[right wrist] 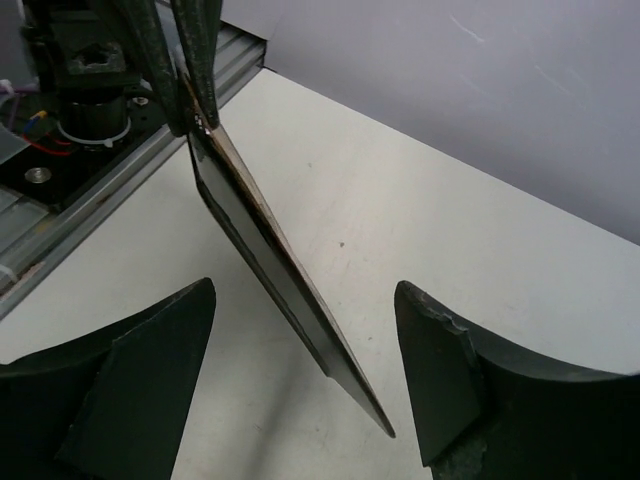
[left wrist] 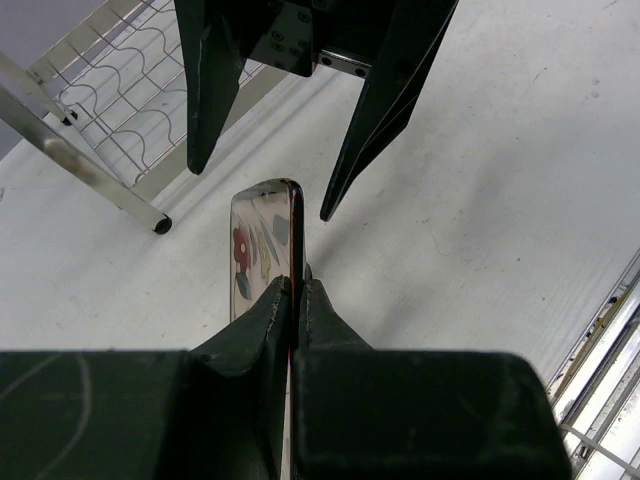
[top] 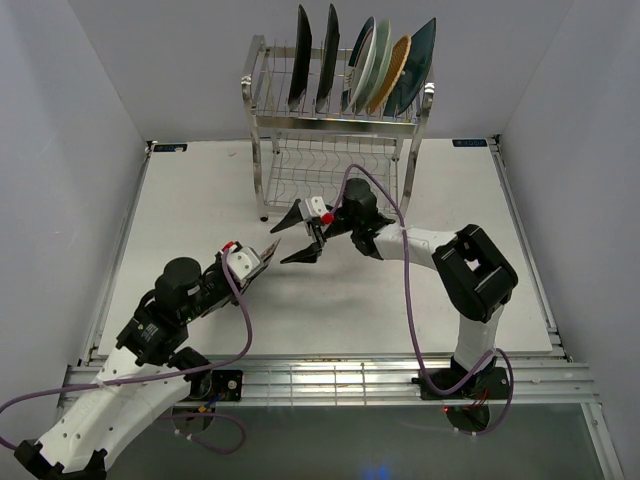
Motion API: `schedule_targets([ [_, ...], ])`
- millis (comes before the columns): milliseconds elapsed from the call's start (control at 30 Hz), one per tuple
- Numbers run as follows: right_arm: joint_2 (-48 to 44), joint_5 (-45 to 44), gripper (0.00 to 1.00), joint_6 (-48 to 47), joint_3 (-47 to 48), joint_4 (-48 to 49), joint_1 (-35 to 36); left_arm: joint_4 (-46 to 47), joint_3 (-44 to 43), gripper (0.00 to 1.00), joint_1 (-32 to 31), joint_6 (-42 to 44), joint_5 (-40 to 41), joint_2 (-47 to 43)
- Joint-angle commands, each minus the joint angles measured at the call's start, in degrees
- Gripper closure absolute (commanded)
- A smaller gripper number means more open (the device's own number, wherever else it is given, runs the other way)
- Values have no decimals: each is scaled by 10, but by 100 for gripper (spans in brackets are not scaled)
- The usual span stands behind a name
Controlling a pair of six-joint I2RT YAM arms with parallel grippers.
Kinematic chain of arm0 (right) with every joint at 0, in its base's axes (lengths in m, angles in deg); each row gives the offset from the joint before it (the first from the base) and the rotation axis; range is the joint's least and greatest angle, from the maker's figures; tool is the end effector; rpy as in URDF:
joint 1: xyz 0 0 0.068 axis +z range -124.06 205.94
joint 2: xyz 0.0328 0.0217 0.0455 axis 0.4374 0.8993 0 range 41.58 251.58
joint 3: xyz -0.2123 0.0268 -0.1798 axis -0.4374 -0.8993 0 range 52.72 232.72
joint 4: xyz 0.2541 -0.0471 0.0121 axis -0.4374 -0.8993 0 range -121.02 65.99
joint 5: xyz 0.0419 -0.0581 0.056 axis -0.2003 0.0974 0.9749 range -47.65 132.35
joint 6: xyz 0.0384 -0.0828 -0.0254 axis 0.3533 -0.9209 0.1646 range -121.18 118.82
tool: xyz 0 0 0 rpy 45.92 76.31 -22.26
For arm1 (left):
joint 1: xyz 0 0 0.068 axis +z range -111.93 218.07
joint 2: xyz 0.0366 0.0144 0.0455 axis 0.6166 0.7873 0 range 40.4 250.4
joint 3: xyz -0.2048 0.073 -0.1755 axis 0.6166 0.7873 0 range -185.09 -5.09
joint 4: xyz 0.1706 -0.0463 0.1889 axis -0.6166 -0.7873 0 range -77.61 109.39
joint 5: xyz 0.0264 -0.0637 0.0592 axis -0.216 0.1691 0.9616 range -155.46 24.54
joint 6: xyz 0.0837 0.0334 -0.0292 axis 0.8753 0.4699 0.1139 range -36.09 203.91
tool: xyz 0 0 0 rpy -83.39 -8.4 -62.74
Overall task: Load the plates into the dish rack
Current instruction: Pick up the plate from the corner of the board.
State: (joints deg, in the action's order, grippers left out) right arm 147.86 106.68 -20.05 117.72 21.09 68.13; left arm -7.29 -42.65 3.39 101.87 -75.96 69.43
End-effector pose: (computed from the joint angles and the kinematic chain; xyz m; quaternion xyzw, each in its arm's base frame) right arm 0.2654 0.3448 0.2664 -0.6287 0.3006 0.4812 0.5319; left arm 0.1260 -0.1061 0.2909 0.4057 0.6990 -0.1582 0.5673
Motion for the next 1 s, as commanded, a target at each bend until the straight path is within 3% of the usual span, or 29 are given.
schedule_targets([
  [0,11,73,23,5,32,-10,6,50,-33,100,-3,6,-16,-19],
  [233,13,96,32,-19,40,-73,15,44,-31,100,-3,8,-29,-28],
  [533,33,71,51,-6,57,-76,43,44,-36,100,-2,0,-65,-21],
  [667,41,84,67,2,67,-70,47,44,-36,100,-2,-1,-75,-19],
  [733,42,92,80,8,68,-58,48,43,-36,100,-2,0,-78,-19],
  [767,43,92,92,22,67,-52,47,44,-36,100,-2,-1,-79,-19],
  [867,47,119,92,61,59,15,47,44,-36,100,-2,-1,-78,-19],
  [900,48,118,92,120,46,50,47,44,-36,100,-2,0,-78,-19],
  [967,55,127,92,181,34,166,47,44,-35,100,-2,1,-78,-19],
])
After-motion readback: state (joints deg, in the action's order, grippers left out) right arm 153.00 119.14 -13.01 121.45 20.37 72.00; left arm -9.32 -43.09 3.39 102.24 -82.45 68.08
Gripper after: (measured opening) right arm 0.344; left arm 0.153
